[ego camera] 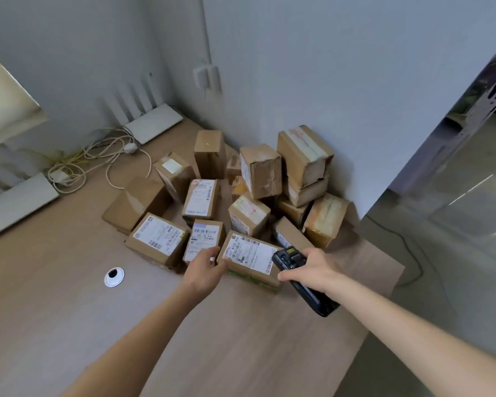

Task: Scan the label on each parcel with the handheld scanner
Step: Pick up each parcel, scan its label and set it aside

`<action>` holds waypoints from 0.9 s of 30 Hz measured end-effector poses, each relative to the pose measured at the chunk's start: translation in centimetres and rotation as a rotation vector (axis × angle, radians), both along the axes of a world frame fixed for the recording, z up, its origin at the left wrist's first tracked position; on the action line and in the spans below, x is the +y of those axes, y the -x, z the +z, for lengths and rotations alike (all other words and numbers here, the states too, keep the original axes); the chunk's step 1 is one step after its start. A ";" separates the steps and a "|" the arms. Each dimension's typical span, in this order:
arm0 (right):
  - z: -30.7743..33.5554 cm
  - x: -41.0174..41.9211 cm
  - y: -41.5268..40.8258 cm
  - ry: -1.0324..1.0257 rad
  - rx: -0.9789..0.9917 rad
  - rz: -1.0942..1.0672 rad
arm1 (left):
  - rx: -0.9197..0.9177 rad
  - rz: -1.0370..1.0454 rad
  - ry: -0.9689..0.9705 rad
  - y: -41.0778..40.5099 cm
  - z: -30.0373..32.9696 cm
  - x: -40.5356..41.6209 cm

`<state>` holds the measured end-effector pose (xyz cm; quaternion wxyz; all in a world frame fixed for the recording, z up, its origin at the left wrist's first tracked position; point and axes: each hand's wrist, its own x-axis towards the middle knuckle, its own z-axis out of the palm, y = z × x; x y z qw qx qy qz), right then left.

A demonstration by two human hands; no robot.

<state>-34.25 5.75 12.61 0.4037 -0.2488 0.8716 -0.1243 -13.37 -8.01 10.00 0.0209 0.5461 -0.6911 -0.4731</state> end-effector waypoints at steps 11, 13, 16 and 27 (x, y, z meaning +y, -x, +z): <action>-6.3 -3.5 1.7 0.029 -0.138 -0.009 | -0.085 0.123 -0.122 3.2 -5.3 -1.9; -6.4 -3.3 1.9 0.055 -0.148 -0.028 | -0.069 0.159 -0.175 3.2 -5.3 -1.8; -5.9 -2.9 2.2 0.091 -0.177 -0.053 | -0.017 0.200 -0.188 2.7 -4.7 -1.1; 4.2 0.1 -1.7 0.293 -0.124 0.015 | 0.428 0.268 -0.157 -3.2 6.1 3.0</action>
